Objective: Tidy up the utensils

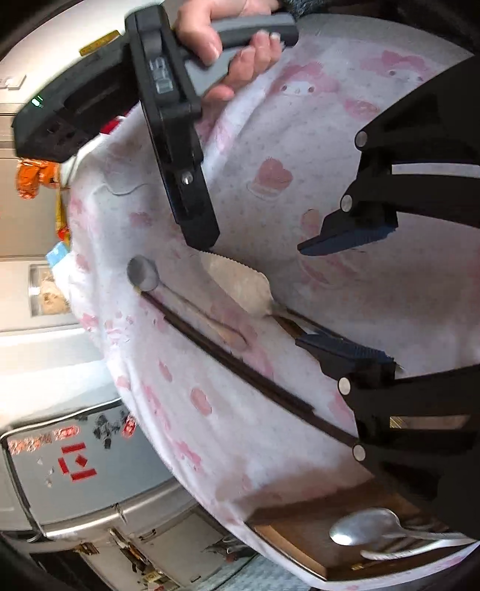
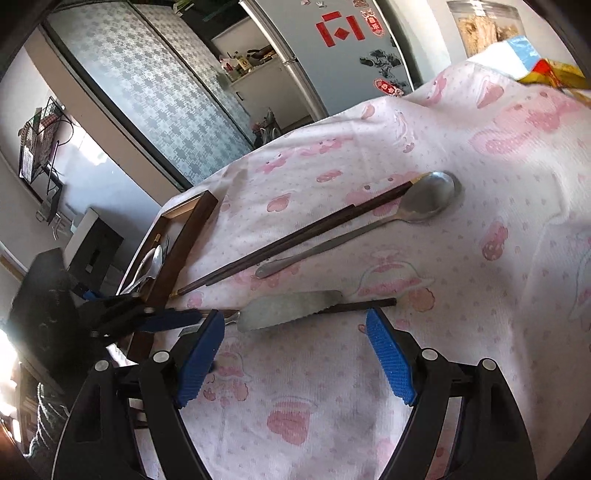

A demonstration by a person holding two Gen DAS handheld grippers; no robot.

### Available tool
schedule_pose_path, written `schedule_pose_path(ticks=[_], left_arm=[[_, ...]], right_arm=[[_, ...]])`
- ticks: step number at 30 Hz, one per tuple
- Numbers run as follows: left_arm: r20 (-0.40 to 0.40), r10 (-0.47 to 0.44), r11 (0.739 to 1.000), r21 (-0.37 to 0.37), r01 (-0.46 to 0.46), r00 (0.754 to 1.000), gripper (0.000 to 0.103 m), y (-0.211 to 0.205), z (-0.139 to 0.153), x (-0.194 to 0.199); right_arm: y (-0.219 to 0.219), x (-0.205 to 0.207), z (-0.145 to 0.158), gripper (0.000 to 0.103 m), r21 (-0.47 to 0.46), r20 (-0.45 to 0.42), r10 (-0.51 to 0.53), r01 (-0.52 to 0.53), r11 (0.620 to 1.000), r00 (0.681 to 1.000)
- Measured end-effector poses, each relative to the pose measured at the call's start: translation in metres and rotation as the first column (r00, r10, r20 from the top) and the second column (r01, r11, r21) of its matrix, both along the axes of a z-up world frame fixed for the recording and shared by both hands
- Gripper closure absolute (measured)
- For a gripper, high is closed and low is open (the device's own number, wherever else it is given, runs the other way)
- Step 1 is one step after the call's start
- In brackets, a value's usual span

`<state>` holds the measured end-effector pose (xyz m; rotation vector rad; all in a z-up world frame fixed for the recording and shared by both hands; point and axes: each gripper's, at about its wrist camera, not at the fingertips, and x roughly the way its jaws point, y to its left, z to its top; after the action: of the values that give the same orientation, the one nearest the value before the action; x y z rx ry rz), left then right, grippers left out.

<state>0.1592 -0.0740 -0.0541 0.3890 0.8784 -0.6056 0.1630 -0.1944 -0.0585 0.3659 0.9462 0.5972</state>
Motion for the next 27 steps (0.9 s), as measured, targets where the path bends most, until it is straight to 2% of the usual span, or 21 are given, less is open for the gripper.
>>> schedule_pose_path(ticks=[1,3,4,7,10,12,14,15,17,18,19,20,23,25,26,27], left_arm=[[0.002,-0.001,1.000,0.015,0.001,1.000,0.057,-0.003,-0.004,0.004],[0.004,0.008,1.000,-0.007,-0.008,1.000,0.075,-0.003,-0.005,0.010],[0.024,0.037,0.999,0.011,-0.037,0.999,0.099,-0.002,-0.004,0.014],[-0.008,0.053,0.998,-0.023,-0.053,0.999,0.100,0.002,-0.003,0.021],[0.006,0.059,0.998,-0.017,-0.059,0.998,0.102,0.001,-0.002,0.018],[0.022,0.074,0.997,-0.027,-0.074,0.997,0.102,0.002,0.002,0.016],[0.002,0.074,0.996,-0.054,-0.074,0.997,0.102,0.004,0.004,0.015],[0.005,0.077,0.996,-0.055,-0.077,0.997,0.102,0.004,0.004,0.014],[-0.005,0.073,0.996,-0.059,-0.074,0.997,0.101,0.005,0.004,0.012],[-0.001,0.068,0.996,-0.060,-0.068,0.998,0.096,0.006,0.005,0.009],[0.020,0.076,0.996,-0.047,-0.075,0.997,0.071,0.007,0.006,0.007],[0.027,0.078,0.996,-0.041,-0.077,0.997,0.053,0.009,0.006,0.005],[-0.002,0.083,0.996,-0.036,-0.083,0.997,0.052,0.014,-0.001,0.008],[0.033,0.076,0.997,-0.021,-0.075,0.997,0.052,0.014,-0.006,0.006],[0.054,0.073,0.997,-0.015,-0.072,0.996,0.054,0.013,-0.007,0.004],[0.049,0.085,0.996,-0.024,-0.084,0.995,0.061,0.014,-0.007,0.004]], right_arm=[[-0.002,0.001,-0.002,0.023,0.027,-0.015,0.004,-0.004,1.000,1.000],[-0.004,0.001,-0.003,0.023,0.067,-0.032,0.008,-0.006,0.998,0.999],[-0.006,0.001,-0.003,0.023,0.100,-0.044,0.012,-0.008,0.995,0.999],[-0.005,0.006,-0.002,0.023,0.146,-0.064,0.012,-0.003,0.989,0.998],[0.004,0.012,-0.005,0.023,0.173,-0.101,0.025,-0.007,0.985,0.995],[0.009,0.015,-0.013,0.023,0.210,-0.144,0.026,0.005,0.978,0.989],[0.011,0.014,-0.013,0.023,0.229,-0.148,0.012,0.023,0.973,0.989],[0.013,0.014,-0.014,0.026,0.250,-0.161,0.014,0.027,0.968,0.987],[0.020,0.012,-0.015,0.031,0.238,-0.169,0.009,0.032,0.971,0.986],[0.026,0.010,-0.014,0.034,0.217,-0.161,0.001,0.035,0.976,0.987],[0.028,0.010,-0.014,0.037,0.211,-0.160,-0.002,0.036,0.977,0.987],[0.030,0.010,-0.015,0.039,0.211,-0.166,-0.006,0.042,0.977,0.986],[0.031,0.012,-0.016,0.043,0.208,-0.170,-0.042,0.077,0.975,0.985],[0.033,0.015,-0.015,0.047,0.192,-0.162,-0.059,0.090,0.977,0.985],[0.035,0.015,-0.015,0.048,0.177,-0.155,-0.063,0.091,0.980,0.986],[0.036,0.017,-0.014,0.051,0.161,-0.147,-0.068,0.092,0.983,0.987]])
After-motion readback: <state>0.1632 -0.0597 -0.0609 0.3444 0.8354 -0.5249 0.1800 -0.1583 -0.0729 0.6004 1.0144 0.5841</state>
